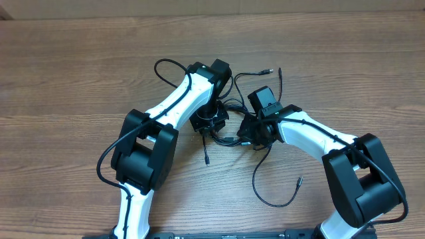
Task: Untangle cables
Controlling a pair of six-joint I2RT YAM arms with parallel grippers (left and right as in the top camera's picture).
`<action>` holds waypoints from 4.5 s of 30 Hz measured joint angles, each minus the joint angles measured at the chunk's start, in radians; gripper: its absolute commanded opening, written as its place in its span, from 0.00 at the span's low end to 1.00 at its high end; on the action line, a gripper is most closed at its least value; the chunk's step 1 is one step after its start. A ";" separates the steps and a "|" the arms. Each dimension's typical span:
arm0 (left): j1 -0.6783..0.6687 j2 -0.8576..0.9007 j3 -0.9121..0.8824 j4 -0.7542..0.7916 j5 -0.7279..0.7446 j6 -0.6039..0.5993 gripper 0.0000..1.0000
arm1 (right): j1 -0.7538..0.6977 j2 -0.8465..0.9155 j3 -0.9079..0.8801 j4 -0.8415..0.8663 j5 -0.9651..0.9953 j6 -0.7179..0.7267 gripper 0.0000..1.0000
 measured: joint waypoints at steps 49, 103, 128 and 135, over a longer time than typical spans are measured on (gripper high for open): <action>0.282 -0.002 -0.055 0.078 0.633 0.505 0.04 | -0.051 0.002 -0.003 0.009 -0.053 -0.059 0.09; 0.262 -0.012 0.018 -0.053 0.289 0.763 0.41 | -0.060 0.005 0.056 -0.023 -0.416 -0.218 0.09; 0.165 -0.013 -0.193 -0.043 0.160 0.595 0.43 | -0.061 0.006 0.072 -0.148 -0.244 -0.239 0.27; 0.165 -0.039 -0.230 -0.018 0.046 0.497 0.46 | -0.061 0.007 0.072 -0.144 -0.188 -0.240 0.31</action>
